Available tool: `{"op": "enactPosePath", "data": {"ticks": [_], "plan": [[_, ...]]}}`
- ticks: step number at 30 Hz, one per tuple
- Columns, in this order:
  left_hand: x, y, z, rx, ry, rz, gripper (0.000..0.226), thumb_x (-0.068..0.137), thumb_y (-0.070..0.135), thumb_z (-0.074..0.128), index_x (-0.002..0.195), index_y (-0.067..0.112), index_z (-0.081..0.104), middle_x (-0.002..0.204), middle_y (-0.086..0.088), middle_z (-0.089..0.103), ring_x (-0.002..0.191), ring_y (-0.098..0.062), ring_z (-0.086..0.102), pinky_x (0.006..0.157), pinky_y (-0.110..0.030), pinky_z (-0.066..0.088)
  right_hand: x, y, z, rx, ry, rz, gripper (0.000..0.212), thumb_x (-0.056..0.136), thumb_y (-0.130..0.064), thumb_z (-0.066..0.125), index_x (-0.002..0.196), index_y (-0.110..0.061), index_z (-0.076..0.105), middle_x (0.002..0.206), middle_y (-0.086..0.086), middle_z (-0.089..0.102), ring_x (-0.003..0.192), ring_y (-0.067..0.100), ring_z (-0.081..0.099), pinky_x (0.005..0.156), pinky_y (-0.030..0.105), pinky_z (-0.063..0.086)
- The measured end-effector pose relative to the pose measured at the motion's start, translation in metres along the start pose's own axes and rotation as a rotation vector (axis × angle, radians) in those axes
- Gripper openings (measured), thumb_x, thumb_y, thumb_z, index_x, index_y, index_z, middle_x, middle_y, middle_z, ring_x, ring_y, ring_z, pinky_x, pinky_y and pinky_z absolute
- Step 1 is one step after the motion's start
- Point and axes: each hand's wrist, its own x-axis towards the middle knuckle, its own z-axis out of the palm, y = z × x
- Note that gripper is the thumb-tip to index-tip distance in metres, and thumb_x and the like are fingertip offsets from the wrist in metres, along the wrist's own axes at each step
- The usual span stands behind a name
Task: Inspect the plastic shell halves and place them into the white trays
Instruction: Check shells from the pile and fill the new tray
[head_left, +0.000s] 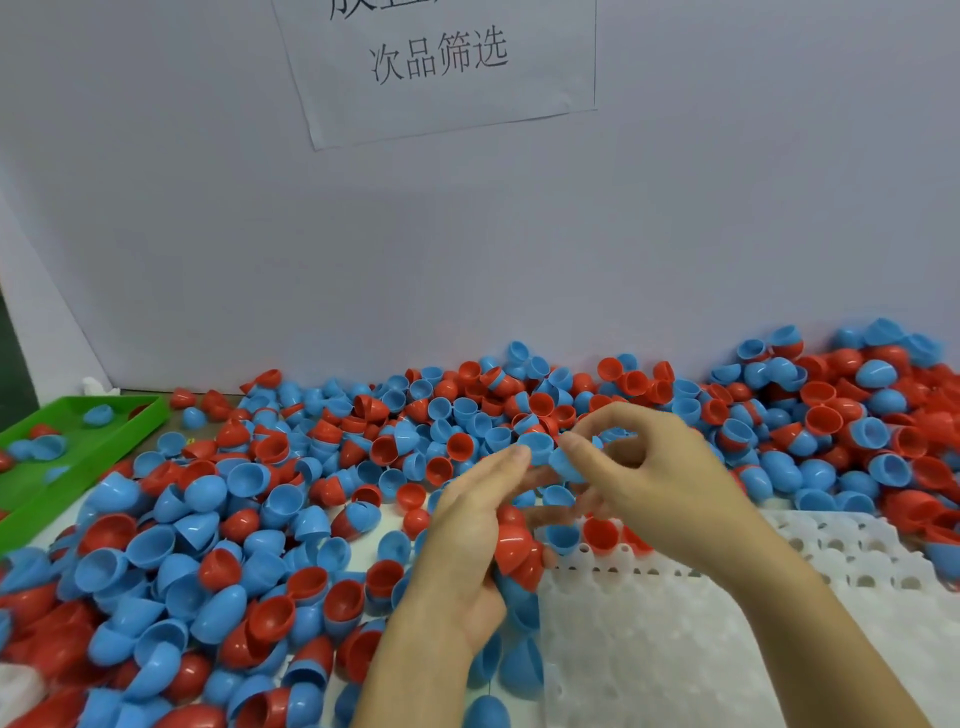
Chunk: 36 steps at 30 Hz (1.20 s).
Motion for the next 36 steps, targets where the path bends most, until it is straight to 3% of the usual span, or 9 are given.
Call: {"op": "enactPosePath", "data": {"ticks": [6, 9, 11, 14, 21, 25, 29, 31, 36], "plan": [[0.004, -0.004, -0.003, 0.109, 0.112, 0.088, 0.010, 0.084, 0.029, 0.075, 0.094, 0.032, 0.077, 0.098, -0.006, 0.077, 0.074, -0.027, 0.075, 0.066, -0.040, 0.059, -0.005, -0.002, -0.002, -0.125, -0.217, 0.074, 0.016, 0.096, -0.037, 0.058, 0.105, -0.042, 0.046, 0.075, -0.004, 0.075, 0.066, 0.005, 0.072, 0.055, 0.021, 0.058], [0.006, -0.007, -0.003, 0.221, 0.121, 0.157, 0.006, 0.089, 0.032, 0.072, 0.088, 0.036, 0.076, 0.091, -0.003, 0.077, 0.071, -0.024, 0.073, 0.070, -0.037, 0.061, -0.006, -0.001, -0.007, -0.296, -0.215, 0.008, 0.026, 0.097, -0.033, 0.058, 0.109, -0.048, 0.041, 0.088, -0.005, 0.071, 0.076, 0.008, 0.070, 0.066, 0.026, 0.060], [0.006, -0.009, -0.002, 0.270, 0.116, 0.199, 0.002, 0.085, 0.037, 0.074, 0.087, 0.037, 0.076, 0.086, 0.002, 0.077, 0.069, -0.020, 0.072, 0.065, -0.028, 0.059, -0.006, -0.003, -0.011, -0.375, -0.156, -0.095, 0.036, 0.092, -0.028, 0.066, 0.106, -0.053, 0.043, 0.095, -0.014, 0.062, 0.081, 0.002, 0.065, 0.065, 0.018, 0.056], [0.006, -0.009, -0.001, 0.309, 0.100, 0.219, 0.024, 0.072, 0.047, 0.074, 0.091, 0.032, 0.075, 0.083, 0.003, 0.077, 0.072, -0.016, 0.074, 0.060, -0.022, 0.057, -0.005, -0.006, -0.010, -0.385, -0.159, -0.172, 0.035, 0.087, -0.024, 0.075, 0.100, -0.050, 0.054, 0.083, -0.015, 0.065, 0.083, -0.006, 0.061, 0.064, 0.006, 0.048], [0.006, -0.008, 0.000, 0.393, 0.047, 0.218, 0.036, 0.069, 0.053, 0.070, 0.095, 0.029, 0.076, 0.086, 0.005, 0.078, 0.079, -0.011, 0.073, 0.060, -0.014, 0.054, -0.005, -0.006, -0.006, -0.428, -0.223, -0.126, 0.023, 0.088, -0.023, 0.074, 0.086, -0.045, 0.066, 0.076, -0.014, 0.070, 0.072, -0.001, 0.067, 0.069, 0.021, 0.059], [0.006, -0.004, 0.003, 0.276, 0.133, 0.126, 0.023, 0.090, 0.049, 0.065, 0.083, 0.030, 0.077, 0.070, -0.003, 0.068, 0.059, -0.019, 0.064, 0.058, -0.029, 0.055, -0.002, -0.009, -0.016, -0.456, -0.056, -0.118, 0.019, 0.090, -0.019, 0.071, 0.108, -0.025, 0.074, 0.086, -0.013, 0.072, 0.071, -0.001, 0.066, 0.062, 0.010, 0.053], [0.006, 0.001, -0.001, 0.091, 0.266, 0.032, 0.027, 0.095, 0.037, 0.063, 0.092, 0.013, 0.075, 0.063, -0.007, 0.056, 0.058, -0.019, 0.053, 0.058, -0.035, 0.049, 0.005, -0.007, -0.055, -0.580, 0.024, -0.040, 0.012, 0.088, -0.014, 0.071, 0.078, -0.020, 0.071, 0.062, -0.009, 0.062, 0.051, 0.011, 0.056, 0.048, 0.018, 0.047], [0.005, 0.002, -0.001, -0.015, 0.284, -0.008, 0.024, 0.090, 0.032, 0.067, 0.089, 0.010, 0.074, 0.065, -0.007, 0.057, 0.057, -0.017, 0.052, 0.055, -0.031, 0.046, 0.003, 0.004, -0.068, -0.666, 0.022, 0.022, 0.018, 0.087, -0.012, 0.070, 0.070, -0.010, 0.066, 0.056, -0.005, 0.054, 0.046, 0.011, 0.041, 0.044, 0.019, 0.035], [0.005, 0.001, 0.003, -0.192, 0.229, -0.039, 0.022, 0.081, 0.019, 0.066, 0.099, 0.006, 0.070, 0.093, -0.016, 0.061, 0.085, -0.027, 0.055, 0.067, -0.037, 0.048, -0.010, 0.036, -0.053, -0.746, -0.076, 0.187, 0.021, 0.090, -0.010, 0.066, 0.069, -0.013, 0.067, 0.066, 0.004, 0.061, 0.053, 0.011, 0.047, 0.046, 0.022, 0.041]]}}
